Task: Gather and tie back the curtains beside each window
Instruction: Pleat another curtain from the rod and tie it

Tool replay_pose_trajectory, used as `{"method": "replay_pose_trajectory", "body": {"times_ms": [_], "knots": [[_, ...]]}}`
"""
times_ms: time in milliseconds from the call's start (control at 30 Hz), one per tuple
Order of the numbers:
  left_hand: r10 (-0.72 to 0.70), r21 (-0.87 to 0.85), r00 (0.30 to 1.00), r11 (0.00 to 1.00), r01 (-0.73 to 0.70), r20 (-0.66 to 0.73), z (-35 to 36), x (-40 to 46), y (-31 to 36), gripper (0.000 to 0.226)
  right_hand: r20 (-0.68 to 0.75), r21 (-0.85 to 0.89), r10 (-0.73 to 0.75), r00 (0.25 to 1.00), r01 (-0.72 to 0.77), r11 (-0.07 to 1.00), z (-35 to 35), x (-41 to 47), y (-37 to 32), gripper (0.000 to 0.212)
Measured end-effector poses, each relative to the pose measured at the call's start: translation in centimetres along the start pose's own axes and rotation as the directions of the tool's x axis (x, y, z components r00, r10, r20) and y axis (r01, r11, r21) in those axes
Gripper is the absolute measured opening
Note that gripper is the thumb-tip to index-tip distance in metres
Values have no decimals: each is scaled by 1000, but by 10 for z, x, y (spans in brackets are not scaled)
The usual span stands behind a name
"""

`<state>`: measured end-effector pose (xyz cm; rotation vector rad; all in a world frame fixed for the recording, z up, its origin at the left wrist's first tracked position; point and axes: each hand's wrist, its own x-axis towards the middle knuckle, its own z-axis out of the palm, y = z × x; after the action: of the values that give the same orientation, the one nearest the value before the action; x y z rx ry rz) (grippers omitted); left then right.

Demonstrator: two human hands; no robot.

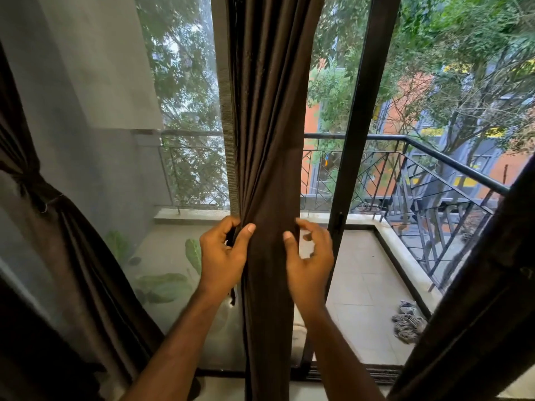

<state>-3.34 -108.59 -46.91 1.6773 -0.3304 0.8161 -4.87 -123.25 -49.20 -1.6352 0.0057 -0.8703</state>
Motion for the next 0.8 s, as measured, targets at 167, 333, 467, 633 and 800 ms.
{"method": "replay_pose_trajectory", "body": {"times_ms": [167, 333, 467, 633, 800], "knots": [[10, 4, 1000, 1000, -10, -11, -10, 2, -4, 34, 156, 165, 261, 953, -285, 944, -3, 30, 9, 32], [57, 106, 994, 993, -47, -96, -9, 7, -3, 24, 19, 51, 191, 981, -192, 980, 1, 22, 14, 15], [194, 260, 974, 953, -157, -121, -3, 12, -4, 26, -123, -45, -15, 992, 9, 999, 6, 10, 4, 15], [215, 315, 965, 936, -160, -150, 1, 11, -5, 26, -140, -42, -63, 988, 57, 997, 3, 3, 0, 15], [170, 207, 979, 968, -144, -115, 9, 8, 1, 27, 120, -65, -381, 917, 390, 919, 18, -22, -6, 15]]}}
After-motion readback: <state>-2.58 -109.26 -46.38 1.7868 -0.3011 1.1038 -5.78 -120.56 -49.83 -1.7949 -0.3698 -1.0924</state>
